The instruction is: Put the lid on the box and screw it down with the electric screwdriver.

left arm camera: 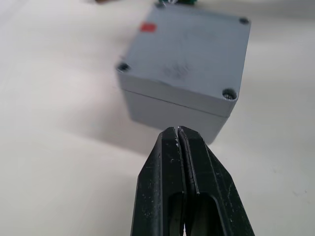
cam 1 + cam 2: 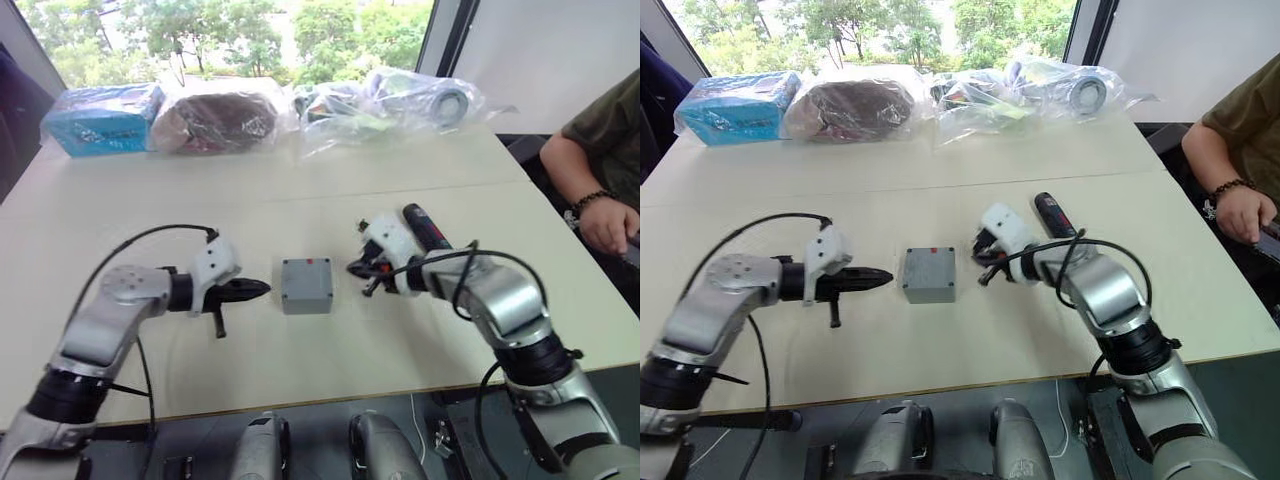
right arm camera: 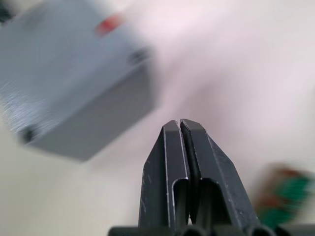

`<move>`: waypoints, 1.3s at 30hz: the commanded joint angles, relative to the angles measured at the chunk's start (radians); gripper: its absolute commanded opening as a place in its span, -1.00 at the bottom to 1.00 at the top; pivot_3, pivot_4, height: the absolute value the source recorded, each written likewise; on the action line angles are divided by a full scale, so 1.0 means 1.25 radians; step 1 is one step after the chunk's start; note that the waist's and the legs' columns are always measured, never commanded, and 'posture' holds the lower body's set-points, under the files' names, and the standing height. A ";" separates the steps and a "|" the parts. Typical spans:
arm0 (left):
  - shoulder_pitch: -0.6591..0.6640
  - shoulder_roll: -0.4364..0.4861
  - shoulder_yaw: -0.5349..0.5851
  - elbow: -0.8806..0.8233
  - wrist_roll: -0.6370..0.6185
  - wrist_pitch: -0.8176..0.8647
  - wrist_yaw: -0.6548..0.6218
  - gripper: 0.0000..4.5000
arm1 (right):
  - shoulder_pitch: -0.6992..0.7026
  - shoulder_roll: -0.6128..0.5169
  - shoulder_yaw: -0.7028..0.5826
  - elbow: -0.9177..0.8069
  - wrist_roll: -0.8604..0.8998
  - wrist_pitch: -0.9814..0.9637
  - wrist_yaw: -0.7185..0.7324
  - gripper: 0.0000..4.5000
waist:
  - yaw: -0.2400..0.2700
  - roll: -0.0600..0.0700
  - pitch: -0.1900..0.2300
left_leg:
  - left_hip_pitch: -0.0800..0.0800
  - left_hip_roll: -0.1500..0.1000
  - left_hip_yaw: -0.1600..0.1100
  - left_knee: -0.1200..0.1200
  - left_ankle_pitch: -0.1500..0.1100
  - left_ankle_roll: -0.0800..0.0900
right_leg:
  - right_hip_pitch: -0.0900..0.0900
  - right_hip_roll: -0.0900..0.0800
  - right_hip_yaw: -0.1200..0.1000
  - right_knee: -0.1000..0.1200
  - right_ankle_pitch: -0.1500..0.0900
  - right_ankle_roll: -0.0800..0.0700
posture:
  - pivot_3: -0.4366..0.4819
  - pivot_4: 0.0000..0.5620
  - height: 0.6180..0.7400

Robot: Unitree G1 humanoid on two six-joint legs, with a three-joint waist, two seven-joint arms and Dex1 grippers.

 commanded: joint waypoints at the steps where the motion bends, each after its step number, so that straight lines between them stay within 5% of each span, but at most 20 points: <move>1: -0.024 0.024 0.058 -0.061 -0.055 0.037 0.002 -1.00 | -0.051 0.023 -0.077 0.052 -0.021 -0.088 -0.061 -0.98 | -0.001 0.000 0.000 | 0.000 0.000 0.000 0.000 0.000 0.000 | 0.000 0.000 0.000 0.000 0.000 0.000 | -0.05 -0.47 1.00; 5: -0.088 0.018 0.067 -0.079 -0.094 0.069 0.022 -1.00 | -0.082 0.041 -0.072 0.188 -0.043 -0.181 -0.065 -0.68 | 0.001 0.000 0.000 | 0.000 0.000 0.001 0.000 0.000 0.000 | 0.000 0.000 0.000 0.000 0.000 0.000 | -0.05 -0.47 1.00; 12: -0.135 -0.011 0.047 -0.092 -0.113 0.102 0.061 -1.00 | -0.130 0.076 -0.054 0.393 -0.074 -0.309 -0.041 0.63 | -0.005 0.000 0.000 | 0.000 0.000 0.002 0.000 0.000 0.000 | 0.000 0.001 0.000 0.000 0.000 0.000 | -0.05 -0.47 1.00; 23: -0.109 -0.010 0.043 -0.120 -0.111 0.103 0.076 -1.00 | -0.187 0.106 -0.072 0.570 -0.083 -0.394 -0.025 0.63 | -0.001 0.000 0.000 | 0.000 0.000 0.002 0.000 0.000 0.000 | 0.000 0.001 0.000 0.000 0.000 0.000 | -0.05 -0.47 1.00; 37: -0.106 -0.002 0.047 -0.126 -0.120 0.106 0.079 -1.00 | -0.199 0.110 -0.098 0.625 -0.082 -0.397 -0.019 0.63 | -0.003 0.000 0.000 | 0.000 0.000 0.002 0.000 0.000 0.000 | 0.000 0.001 0.000 0.000 0.000 0.000 | -0.05 -0.47 1.00; 39: -0.107 -0.002 0.044 -0.123 -0.117 0.103 0.080 -1.00 | -0.201 0.112 -0.104 0.628 -0.082 -0.394 -0.019 0.50 | -0.003 0.000 0.000 | 0.000 0.000 0.002 0.000 0.000 0.000 | 0.000 0.001 0.000 0.000 0.000 0.000 | -0.05 -0.47 1.00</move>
